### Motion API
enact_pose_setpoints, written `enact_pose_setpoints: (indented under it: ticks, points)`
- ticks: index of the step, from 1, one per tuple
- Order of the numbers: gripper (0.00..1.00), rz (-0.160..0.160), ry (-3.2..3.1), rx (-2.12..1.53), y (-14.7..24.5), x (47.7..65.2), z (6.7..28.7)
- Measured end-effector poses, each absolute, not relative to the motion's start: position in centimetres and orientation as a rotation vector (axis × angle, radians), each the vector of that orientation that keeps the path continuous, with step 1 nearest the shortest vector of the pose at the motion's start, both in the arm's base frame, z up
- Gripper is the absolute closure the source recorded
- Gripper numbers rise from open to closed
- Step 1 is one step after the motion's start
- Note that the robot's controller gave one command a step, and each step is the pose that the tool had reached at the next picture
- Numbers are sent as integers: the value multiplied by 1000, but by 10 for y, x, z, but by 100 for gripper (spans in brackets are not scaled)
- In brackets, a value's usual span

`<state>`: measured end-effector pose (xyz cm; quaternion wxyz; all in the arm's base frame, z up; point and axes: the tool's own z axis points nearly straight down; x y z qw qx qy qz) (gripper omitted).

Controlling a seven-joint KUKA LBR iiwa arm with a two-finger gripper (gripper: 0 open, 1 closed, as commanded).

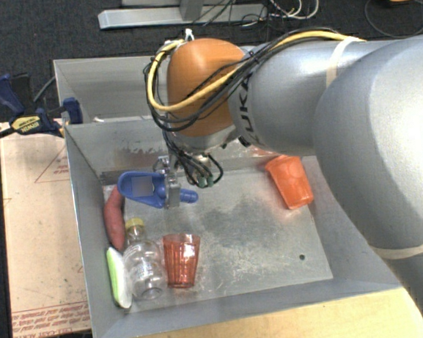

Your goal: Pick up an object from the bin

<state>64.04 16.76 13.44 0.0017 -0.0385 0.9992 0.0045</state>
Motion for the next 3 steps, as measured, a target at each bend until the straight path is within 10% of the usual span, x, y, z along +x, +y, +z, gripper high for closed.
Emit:
enact_pose_setpoints:
  ticks: [3]
  points:
    - [100,15,3133,-121,168,641,178]
